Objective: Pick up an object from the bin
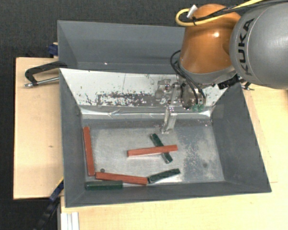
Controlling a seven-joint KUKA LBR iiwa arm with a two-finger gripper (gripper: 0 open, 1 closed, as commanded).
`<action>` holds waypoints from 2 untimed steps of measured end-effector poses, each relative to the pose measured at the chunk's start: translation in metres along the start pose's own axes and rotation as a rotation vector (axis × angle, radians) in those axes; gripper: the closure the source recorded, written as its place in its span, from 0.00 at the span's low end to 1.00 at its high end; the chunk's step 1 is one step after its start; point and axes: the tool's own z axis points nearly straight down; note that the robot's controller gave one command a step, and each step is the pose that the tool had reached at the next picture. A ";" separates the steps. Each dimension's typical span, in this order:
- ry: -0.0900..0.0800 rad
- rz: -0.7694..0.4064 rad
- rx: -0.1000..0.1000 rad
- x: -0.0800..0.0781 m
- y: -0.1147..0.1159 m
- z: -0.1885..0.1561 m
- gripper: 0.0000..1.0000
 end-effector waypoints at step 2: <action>-0.004 -0.068 0.001 0.021 -0.011 0.054 0.00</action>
Offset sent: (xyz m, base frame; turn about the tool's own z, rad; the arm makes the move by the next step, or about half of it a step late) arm -0.0540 -0.0291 -0.1377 -0.1624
